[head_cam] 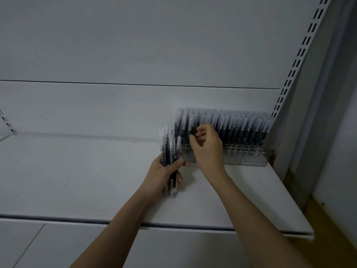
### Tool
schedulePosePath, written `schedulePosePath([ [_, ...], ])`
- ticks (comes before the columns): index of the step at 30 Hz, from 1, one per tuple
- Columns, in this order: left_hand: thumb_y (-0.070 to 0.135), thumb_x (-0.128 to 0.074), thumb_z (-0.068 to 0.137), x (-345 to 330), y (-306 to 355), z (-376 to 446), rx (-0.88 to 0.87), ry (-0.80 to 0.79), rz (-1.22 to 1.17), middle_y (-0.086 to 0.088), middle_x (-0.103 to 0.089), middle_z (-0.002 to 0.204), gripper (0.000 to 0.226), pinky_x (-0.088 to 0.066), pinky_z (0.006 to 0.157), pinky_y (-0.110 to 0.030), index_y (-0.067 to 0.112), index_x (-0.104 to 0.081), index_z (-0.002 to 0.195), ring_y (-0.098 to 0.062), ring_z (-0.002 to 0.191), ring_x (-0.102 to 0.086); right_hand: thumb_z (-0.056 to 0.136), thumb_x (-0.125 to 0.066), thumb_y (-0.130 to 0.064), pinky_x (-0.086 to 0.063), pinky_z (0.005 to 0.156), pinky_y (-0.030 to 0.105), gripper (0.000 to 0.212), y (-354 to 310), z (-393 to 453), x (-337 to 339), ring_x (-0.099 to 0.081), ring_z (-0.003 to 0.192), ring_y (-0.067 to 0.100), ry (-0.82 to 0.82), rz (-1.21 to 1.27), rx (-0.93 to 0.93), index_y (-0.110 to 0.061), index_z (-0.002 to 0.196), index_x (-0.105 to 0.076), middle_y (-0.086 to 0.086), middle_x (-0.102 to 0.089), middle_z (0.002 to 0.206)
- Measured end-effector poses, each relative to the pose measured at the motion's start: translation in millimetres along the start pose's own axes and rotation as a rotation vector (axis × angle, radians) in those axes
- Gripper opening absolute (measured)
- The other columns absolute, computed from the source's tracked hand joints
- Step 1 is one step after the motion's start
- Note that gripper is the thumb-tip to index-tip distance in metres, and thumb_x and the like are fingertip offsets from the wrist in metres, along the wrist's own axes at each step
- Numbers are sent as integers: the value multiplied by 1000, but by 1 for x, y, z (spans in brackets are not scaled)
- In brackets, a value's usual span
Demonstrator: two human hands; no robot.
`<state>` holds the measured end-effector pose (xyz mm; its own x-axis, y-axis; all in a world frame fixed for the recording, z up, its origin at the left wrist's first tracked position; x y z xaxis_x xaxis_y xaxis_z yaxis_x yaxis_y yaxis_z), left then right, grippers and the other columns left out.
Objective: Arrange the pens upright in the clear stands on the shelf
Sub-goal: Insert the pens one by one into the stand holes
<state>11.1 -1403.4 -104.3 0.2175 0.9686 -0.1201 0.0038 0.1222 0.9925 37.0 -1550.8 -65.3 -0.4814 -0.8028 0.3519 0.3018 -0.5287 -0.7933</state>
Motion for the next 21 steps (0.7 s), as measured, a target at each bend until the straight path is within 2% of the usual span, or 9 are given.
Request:
schedulePosePath([
  [2,13,-63,96,-2,1,-1,5,-16,19,-9,-75,94,21,-47,46,-29,0,-58,111,-20,50,-56,97,-62,-22,-50,70,21,7,6,-13,1,-60,82,8,-39,156,-72,-19,101,-57,-5,-61,92],
  [5,13,-64,95,-3,0,-1,12,-31,31,-6,-73,77,20,-47,45,-28,0,-58,110,-20,48,-56,97,-62,-21,-52,61,21,7,15,-33,-8,-65,76,10,-217,429,-240,-16,101,-64,6,-68,92],
  [8,13,-66,93,-3,-2,-1,17,-35,56,-7,-68,71,22,-49,48,-30,0,-58,110,-21,52,-59,98,-62,-26,-51,63,22,10,21,-42,-15,-64,68,6,-353,393,-278,-20,92,-68,-2,-70,80],
  [10,13,-67,92,-3,-3,-1,14,-42,63,-7,-68,72,23,-50,49,-30,2,-59,110,-22,53,-59,98,-62,-26,-52,65,25,14,21,-43,-13,-63,67,7,-352,405,-286,-20,88,-69,-1,-69,76],
  [14,20,-67,92,-3,-6,-1,22,-48,39,-13,-73,88,28,-52,56,-33,8,-60,115,-24,61,-62,100,-57,-19,-51,59,19,16,20,-42,-4,-63,64,3,-255,514,-348,-12,91,-68,2,-67,78],
  [17,20,-67,93,-1,-8,0,22,-44,46,-10,-71,81,28,-52,55,-33,6,-59,116,-26,61,-62,100,-58,-22,-56,62,31,13,23,-41,0,-64,63,6,-204,527,-379,-12,96,-68,1,-68,78],
  [21,18,-66,93,-1,-8,0,12,-53,33,-14,-71,84,26,-53,55,-34,7,-59,115,-28,61,-62,96,-64,-16,-53,60,21,9,22,-42,-1,-66,66,7,-232,565,-375,-8,98,-66,7,-68,82],
])
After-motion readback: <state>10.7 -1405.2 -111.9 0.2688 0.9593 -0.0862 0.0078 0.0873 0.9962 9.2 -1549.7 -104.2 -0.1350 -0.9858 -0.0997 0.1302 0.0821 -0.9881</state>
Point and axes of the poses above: each hand's wrist, its own z-axis towards the middle knuckle, its own x-axis out of the back of the hand, y = z × x, the point moved 4 cm from there along z, towards the middle knuckle
